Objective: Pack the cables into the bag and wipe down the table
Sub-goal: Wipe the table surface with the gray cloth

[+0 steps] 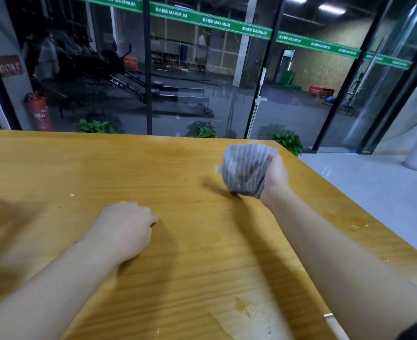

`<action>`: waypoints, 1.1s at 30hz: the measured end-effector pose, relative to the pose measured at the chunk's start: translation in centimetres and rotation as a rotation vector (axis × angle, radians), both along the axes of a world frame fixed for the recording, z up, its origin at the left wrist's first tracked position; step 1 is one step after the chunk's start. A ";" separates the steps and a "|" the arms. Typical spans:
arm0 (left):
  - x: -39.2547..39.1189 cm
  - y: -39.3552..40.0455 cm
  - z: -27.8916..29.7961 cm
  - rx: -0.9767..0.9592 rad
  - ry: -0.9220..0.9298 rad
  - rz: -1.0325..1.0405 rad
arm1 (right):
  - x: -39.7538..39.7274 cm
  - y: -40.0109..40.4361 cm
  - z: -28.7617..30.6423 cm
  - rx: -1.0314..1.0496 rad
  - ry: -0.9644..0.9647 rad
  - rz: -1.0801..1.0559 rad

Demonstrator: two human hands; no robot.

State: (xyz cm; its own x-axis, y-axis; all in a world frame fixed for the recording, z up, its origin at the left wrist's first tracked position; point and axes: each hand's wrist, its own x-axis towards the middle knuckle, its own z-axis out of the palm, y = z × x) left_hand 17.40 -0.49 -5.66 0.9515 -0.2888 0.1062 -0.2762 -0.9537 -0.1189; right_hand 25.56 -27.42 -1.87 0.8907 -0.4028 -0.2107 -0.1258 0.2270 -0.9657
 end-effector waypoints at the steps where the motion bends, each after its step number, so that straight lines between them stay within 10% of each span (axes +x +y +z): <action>1: 0.1 0.1 -0.1 -0.009 -0.001 0.000 | 0.4 -0.3 0.5 -0.036 -0.028 -0.038; 11: 1.1 1.1 -0.5 -0.055 -0.033 -0.006 | 6.1 1.9 -4.3 -1.195 0.299 0.380; 16: 0.7 1.1 -0.2 -0.059 -0.059 -0.031 | 8.3 3.2 -3.8 -1.066 0.411 0.384; 23: 0.3 1.0 0.4 -0.109 -0.041 -0.023 | 8.8 4.0 -4.2 -1.387 0.206 0.713; 33: -1.5 0.4 0.7 -0.098 0.017 0.010 | -0.2 4.6 -2.6 -1.085 0.150 0.848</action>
State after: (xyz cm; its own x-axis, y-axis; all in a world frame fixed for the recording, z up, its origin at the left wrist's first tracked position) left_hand 15.86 -0.11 -4.96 0.9561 -0.2685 0.1173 -0.2680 -0.9632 -0.0199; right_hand 25.34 -22.84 -4.50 0.9401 0.2225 -0.2583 0.0363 -0.8188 -0.5730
